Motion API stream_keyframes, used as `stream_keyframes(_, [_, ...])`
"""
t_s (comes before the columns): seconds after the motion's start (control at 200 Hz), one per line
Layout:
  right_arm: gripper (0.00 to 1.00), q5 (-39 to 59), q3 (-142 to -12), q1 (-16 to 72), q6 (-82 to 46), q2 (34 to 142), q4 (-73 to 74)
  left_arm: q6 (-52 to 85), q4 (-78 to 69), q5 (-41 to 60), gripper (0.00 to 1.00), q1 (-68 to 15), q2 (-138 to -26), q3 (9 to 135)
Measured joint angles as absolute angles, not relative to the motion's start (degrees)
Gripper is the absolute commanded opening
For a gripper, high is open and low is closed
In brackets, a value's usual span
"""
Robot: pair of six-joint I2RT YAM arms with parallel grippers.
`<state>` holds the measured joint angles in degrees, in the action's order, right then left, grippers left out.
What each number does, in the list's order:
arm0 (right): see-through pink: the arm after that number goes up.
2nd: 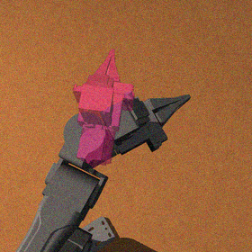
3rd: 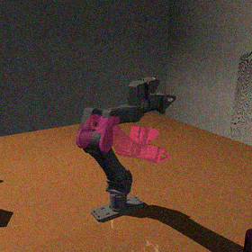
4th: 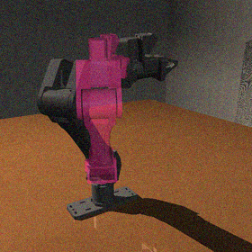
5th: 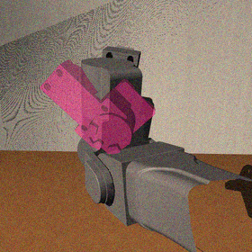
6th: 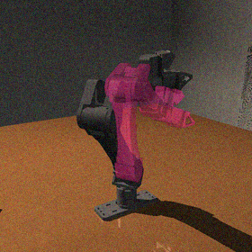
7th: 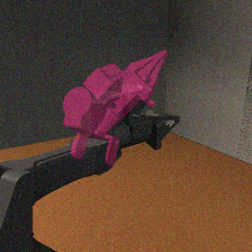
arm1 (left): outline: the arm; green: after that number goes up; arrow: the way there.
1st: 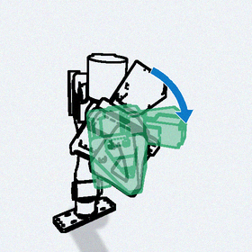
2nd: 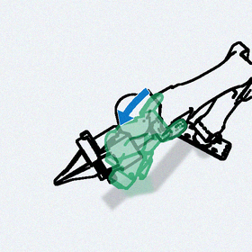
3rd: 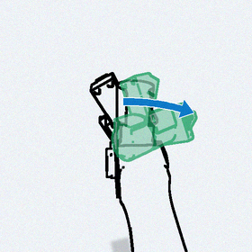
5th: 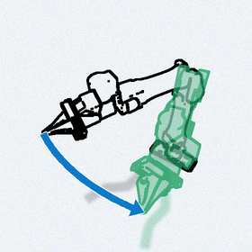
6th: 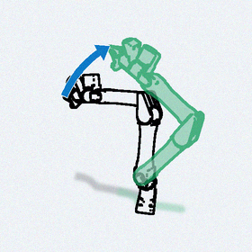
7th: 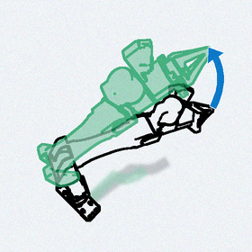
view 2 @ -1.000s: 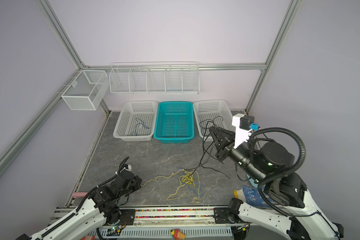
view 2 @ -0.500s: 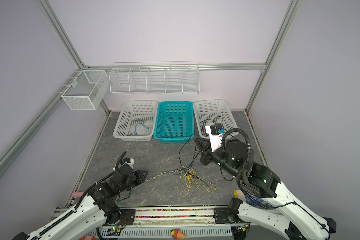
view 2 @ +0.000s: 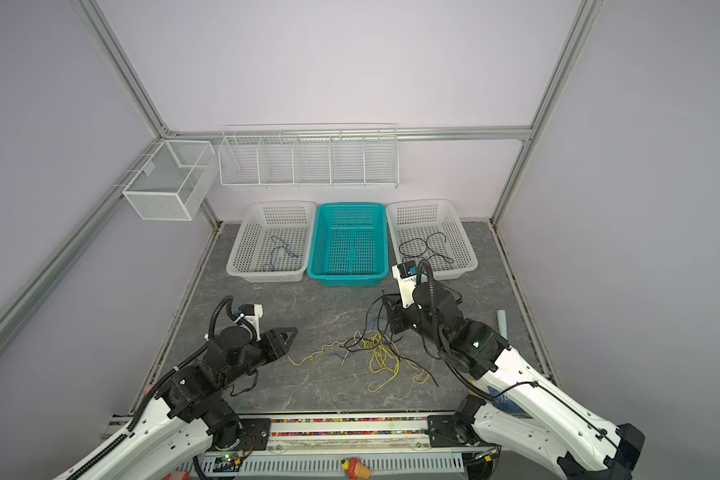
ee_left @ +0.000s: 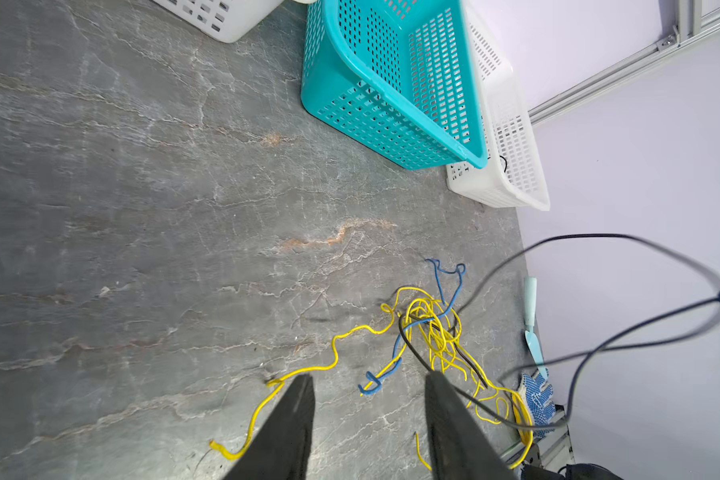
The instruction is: Untangle the cables
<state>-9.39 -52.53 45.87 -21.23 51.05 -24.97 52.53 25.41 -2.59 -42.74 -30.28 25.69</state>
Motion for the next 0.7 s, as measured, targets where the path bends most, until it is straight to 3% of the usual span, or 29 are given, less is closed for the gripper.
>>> stream_keyframes(0.175, [0.13, -8.4, -51.7, 45.4, -22.2, 51.0, -23.9, 52.9, 25.1, -2.4, 0.45, -42.8, -30.2, 23.9])
stream_keyframes(0.42, [0.36, -9.0, -51.6, 44.6, -22.6, 51.2, -24.3, 53.3, 24.6, -1.6, 0.46, -42.8, -30.3, 23.1])
stream_keyframes(0.7, [0.35, -7.2, -46.0, 43.9, -24.3, 55.7, -27.4, 53.4, 24.0, -1.4, 0.46, -42.8, -29.6, 22.3])
